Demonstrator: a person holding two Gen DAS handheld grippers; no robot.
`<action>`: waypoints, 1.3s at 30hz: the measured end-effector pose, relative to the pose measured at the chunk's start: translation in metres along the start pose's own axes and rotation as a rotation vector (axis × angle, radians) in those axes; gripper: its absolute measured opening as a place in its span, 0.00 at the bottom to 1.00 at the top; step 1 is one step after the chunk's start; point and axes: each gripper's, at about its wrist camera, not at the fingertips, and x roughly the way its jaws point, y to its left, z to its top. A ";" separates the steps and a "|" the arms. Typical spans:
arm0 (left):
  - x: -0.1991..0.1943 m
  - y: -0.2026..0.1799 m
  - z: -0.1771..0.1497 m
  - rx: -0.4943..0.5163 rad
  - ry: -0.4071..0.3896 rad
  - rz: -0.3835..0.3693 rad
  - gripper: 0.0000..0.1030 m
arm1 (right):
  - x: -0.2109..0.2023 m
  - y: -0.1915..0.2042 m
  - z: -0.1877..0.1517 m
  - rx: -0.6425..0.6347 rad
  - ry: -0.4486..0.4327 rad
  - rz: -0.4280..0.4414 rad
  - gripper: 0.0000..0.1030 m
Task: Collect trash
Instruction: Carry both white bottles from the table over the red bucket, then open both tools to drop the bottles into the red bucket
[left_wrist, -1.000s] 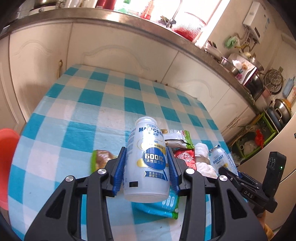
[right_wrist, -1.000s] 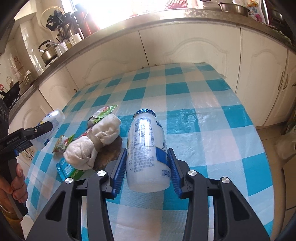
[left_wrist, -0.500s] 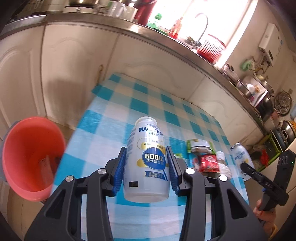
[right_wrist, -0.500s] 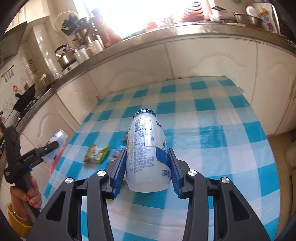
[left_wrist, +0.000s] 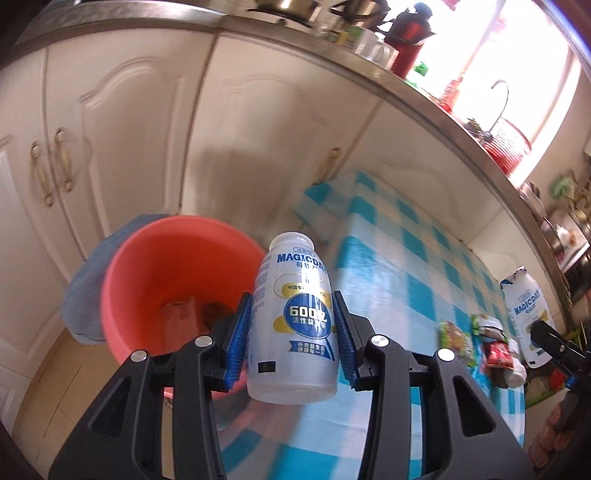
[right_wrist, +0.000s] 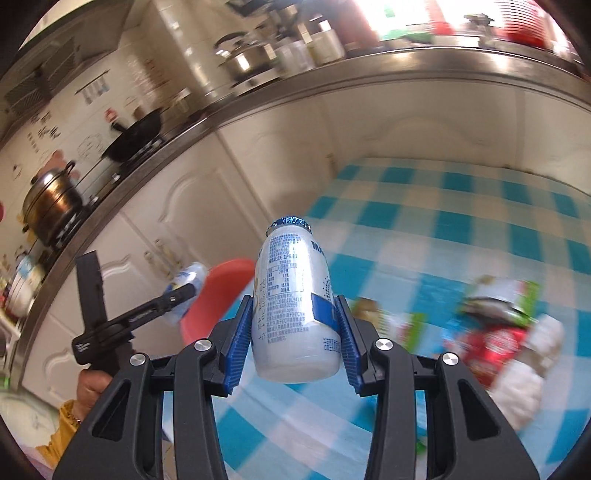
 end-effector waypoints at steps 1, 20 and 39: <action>0.001 0.008 0.001 -0.014 0.002 0.013 0.42 | 0.010 0.009 0.003 -0.020 0.015 0.015 0.43; 0.055 0.088 0.001 -0.091 0.111 0.225 0.42 | 0.191 0.118 0.007 -0.276 0.318 0.087 0.43; 0.080 0.091 -0.004 -0.067 0.168 0.291 0.82 | 0.186 0.097 0.012 -0.201 0.282 0.065 0.74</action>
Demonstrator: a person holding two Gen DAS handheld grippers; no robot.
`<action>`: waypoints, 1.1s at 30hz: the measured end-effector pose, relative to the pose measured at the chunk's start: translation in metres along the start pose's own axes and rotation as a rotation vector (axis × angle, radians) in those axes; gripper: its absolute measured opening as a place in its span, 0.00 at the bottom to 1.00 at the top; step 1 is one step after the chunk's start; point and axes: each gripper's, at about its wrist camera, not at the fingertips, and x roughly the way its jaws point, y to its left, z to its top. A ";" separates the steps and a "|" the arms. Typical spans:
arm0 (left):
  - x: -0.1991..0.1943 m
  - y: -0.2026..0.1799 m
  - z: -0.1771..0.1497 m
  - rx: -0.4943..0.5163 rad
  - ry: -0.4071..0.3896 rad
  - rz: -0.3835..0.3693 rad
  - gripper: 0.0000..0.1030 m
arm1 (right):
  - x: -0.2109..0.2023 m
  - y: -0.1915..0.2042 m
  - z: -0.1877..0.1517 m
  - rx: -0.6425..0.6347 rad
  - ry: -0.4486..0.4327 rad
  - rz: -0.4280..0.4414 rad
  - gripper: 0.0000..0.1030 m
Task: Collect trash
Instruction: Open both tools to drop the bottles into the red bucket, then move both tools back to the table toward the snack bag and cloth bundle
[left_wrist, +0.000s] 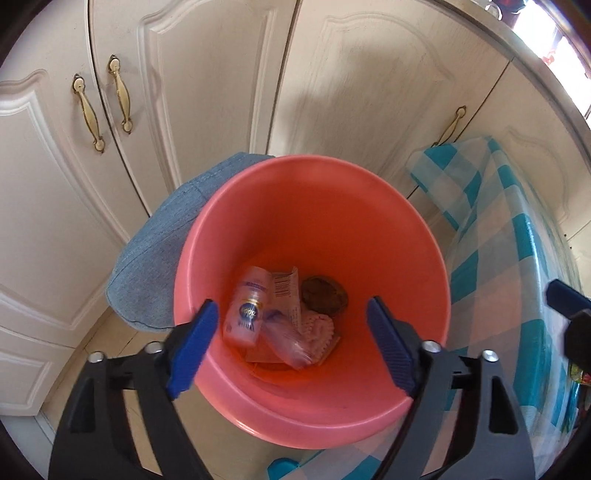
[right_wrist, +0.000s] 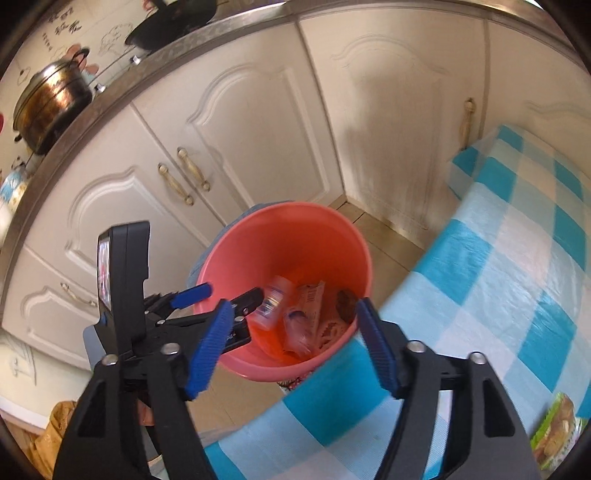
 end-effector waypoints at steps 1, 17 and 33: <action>-0.001 0.000 -0.001 -0.002 0.001 -0.001 0.82 | -0.004 -0.004 -0.001 0.017 -0.010 -0.002 0.74; -0.049 -0.004 -0.007 -0.030 -0.085 -0.039 0.86 | -0.078 -0.013 -0.041 0.067 -0.165 -0.088 0.85; -0.099 -0.085 -0.033 0.143 -0.116 -0.166 0.87 | -0.172 -0.063 -0.117 0.260 -0.375 -0.193 0.85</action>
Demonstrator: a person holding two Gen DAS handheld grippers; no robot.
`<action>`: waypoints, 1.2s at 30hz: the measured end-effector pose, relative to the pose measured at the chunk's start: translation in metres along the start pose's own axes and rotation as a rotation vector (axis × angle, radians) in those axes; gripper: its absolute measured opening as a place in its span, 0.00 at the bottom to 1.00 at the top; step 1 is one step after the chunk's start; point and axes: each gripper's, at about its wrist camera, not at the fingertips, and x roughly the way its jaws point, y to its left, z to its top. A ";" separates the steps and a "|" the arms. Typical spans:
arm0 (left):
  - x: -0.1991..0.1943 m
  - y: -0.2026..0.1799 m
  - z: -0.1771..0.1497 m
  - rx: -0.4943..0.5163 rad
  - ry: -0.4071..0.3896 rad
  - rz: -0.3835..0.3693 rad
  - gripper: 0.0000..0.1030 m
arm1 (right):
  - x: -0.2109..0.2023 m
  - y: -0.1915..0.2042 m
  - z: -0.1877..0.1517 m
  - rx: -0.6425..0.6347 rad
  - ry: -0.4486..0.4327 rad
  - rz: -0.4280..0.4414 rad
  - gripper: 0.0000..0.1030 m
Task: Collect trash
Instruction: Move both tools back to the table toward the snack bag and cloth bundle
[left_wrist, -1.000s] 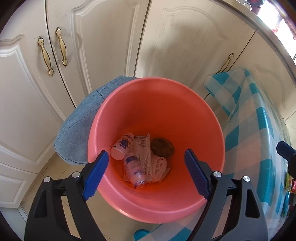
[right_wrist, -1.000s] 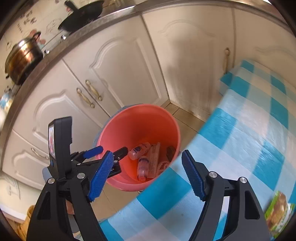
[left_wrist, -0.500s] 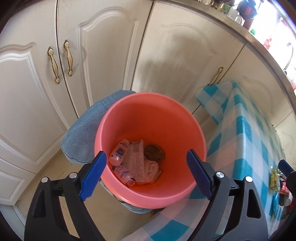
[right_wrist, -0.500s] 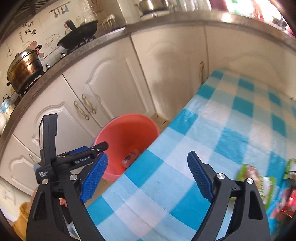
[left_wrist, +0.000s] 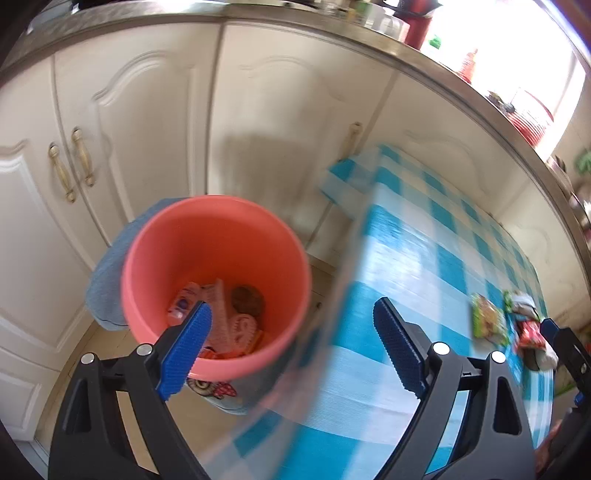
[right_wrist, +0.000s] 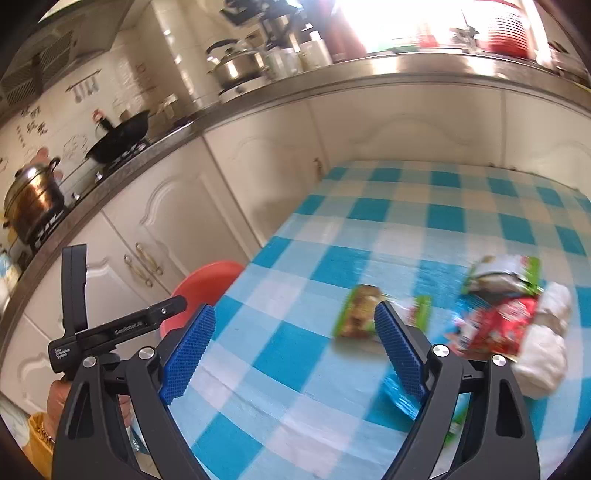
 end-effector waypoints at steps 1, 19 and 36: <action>-0.002 -0.009 -0.002 0.021 0.002 -0.008 0.87 | -0.007 -0.009 -0.003 0.024 -0.012 -0.006 0.85; -0.021 -0.153 -0.042 0.327 0.037 -0.170 0.87 | -0.104 -0.127 -0.056 0.317 -0.219 -0.172 0.85; -0.001 -0.225 -0.062 0.532 0.081 -0.195 0.87 | -0.082 -0.187 -0.067 0.467 -0.160 0.003 0.85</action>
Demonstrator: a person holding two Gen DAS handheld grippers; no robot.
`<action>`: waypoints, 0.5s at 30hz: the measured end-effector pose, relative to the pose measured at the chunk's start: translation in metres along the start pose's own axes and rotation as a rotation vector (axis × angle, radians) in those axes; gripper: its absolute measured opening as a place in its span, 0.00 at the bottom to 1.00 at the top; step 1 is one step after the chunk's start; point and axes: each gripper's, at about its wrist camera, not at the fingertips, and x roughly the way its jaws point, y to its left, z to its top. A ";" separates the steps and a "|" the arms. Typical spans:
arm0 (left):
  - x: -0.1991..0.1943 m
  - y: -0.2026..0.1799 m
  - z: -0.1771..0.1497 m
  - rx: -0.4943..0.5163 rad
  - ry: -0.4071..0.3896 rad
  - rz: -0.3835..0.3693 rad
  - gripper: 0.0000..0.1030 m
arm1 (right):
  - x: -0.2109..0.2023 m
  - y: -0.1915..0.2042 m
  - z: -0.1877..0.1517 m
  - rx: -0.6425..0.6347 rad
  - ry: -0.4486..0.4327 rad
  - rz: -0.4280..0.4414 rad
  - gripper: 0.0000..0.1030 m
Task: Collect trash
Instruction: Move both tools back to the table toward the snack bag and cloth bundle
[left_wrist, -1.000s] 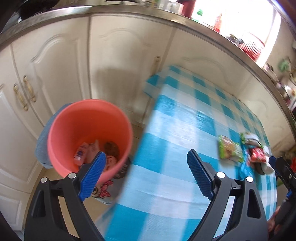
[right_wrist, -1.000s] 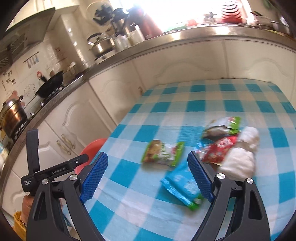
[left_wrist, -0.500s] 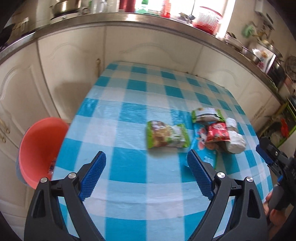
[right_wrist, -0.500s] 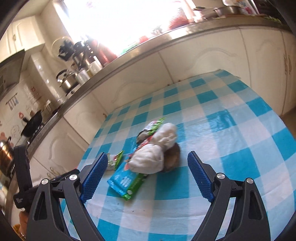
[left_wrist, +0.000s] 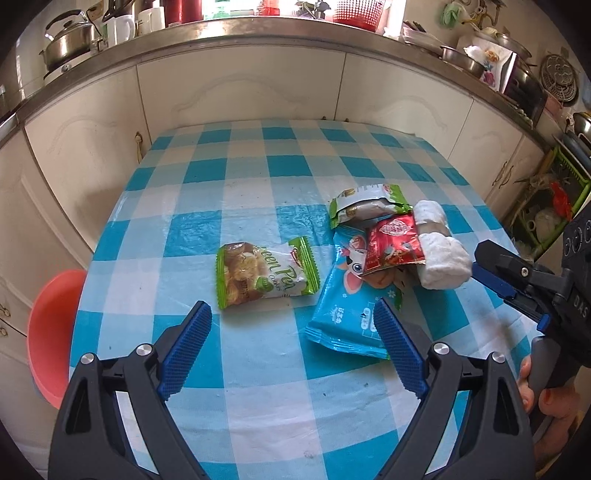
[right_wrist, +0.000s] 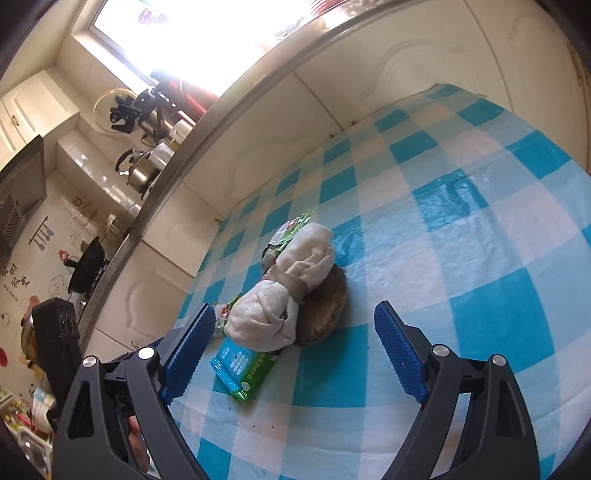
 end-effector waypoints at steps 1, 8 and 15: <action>0.003 0.003 0.001 -0.013 0.007 0.002 0.87 | 0.001 0.003 0.000 -0.013 -0.001 0.004 0.85; 0.027 0.020 0.008 -0.089 0.034 0.017 0.87 | 0.013 0.021 0.001 -0.112 -0.001 -0.017 0.85; 0.051 0.028 0.016 -0.116 0.046 -0.003 0.87 | 0.022 0.026 0.002 -0.138 0.010 -0.056 0.85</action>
